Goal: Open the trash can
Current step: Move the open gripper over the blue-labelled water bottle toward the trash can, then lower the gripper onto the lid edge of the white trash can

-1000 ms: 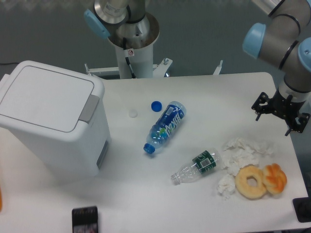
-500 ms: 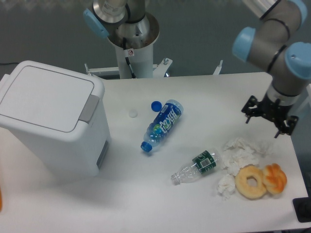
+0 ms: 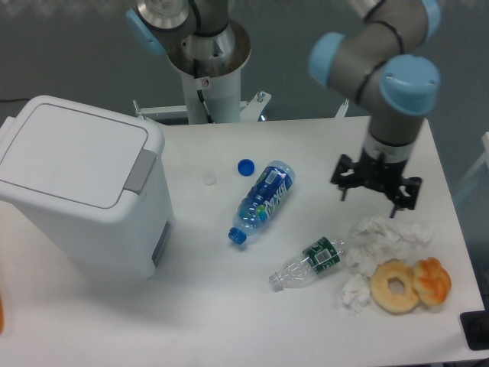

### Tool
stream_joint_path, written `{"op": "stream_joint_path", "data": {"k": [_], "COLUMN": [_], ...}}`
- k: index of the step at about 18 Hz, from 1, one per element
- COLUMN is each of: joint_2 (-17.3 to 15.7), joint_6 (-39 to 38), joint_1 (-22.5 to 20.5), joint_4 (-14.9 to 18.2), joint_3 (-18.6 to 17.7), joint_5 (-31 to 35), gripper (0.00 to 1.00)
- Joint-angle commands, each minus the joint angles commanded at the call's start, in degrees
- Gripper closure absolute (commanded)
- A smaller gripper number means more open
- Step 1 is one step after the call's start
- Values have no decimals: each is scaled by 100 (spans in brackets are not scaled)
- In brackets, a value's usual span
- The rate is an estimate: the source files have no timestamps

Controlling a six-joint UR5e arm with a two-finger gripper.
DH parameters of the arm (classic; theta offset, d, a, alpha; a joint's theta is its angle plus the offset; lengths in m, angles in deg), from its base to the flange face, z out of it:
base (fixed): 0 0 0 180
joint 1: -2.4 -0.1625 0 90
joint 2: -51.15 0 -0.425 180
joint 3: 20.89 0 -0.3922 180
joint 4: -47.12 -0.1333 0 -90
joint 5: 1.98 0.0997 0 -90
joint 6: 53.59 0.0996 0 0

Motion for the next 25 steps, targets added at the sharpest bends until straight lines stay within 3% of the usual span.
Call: {"op": "stream_joint_path", "data": {"k": [3, 11, 17, 23, 24, 25], "joint_2": [-44, -729, -888, -1274, -1301, -1310], "joint_6": [-421, -1819, -2576, -3182, -3270, -3349], "joint_1": [221, 511, 775, 775, 775, 775], "joint_4": [123, 650, 677, 686, 686, 686], "joint_3": [-9, -70, -53, -62, -62, -62], "joint_5": [-332, -1334, -1503, -1819, -1845, -1941], "gripper": [0, 0, 0, 0, 3, 11]}}
